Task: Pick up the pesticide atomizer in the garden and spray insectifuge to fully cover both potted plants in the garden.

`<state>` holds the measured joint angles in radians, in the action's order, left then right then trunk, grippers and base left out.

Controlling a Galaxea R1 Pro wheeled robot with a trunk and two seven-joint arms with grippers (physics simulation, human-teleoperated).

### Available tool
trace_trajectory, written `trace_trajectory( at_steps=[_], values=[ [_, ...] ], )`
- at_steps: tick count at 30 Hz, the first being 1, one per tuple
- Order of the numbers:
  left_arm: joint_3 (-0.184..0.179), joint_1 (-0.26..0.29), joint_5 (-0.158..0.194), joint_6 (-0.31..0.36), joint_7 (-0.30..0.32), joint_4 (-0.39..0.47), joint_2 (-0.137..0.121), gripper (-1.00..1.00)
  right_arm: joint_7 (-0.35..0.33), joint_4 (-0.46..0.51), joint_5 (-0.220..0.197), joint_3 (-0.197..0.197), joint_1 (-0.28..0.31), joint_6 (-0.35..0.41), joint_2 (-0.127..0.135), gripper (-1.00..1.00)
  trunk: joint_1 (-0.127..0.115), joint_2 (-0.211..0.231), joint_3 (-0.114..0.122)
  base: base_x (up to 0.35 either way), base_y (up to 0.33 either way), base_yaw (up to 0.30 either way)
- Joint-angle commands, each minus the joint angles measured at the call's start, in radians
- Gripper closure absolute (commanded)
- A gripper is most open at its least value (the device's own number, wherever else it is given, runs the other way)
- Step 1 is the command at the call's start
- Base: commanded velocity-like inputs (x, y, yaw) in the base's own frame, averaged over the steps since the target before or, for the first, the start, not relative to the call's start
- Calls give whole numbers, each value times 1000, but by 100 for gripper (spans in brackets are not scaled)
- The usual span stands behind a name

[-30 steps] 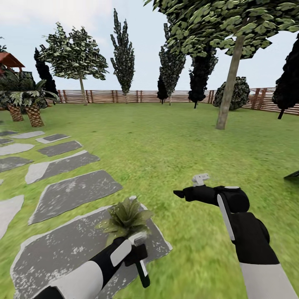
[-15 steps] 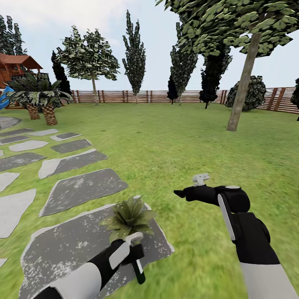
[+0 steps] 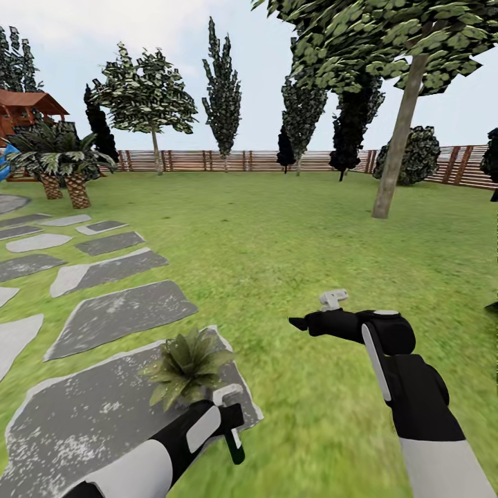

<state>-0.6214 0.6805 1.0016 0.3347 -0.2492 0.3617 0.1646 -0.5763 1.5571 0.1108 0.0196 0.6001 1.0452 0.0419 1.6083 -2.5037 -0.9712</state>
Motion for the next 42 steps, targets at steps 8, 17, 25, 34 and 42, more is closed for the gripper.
trace_trajectory(
  at_steps=[8,17,25,34,42],
  values=[
    [-8,2,10,1,-3,3,-1,100,-9,23,7,4,-23,2,1,-100,0,0,-1,0,-345,0],
    [-7,2,10,5,-17,78,0,100,-10,38,6,3,-26,2,0,-100,0,0,-1,0,-345,167],
    [4,-10,21,12,-264,277,-9,100,-10,38,7,3,-28,2,1,-100,0,0,-1,0,-173,280],
    [11,-5,139,69,-474,396,-14,100,-10,39,7,3,-29,2,1,-100,0,0,-1,0,-8,286],
    [83,2,162,83,-494,400,-13,100,-10,43,7,2,-29,2,1,-100,0,0,-1,135,-69,279]
  ],
)
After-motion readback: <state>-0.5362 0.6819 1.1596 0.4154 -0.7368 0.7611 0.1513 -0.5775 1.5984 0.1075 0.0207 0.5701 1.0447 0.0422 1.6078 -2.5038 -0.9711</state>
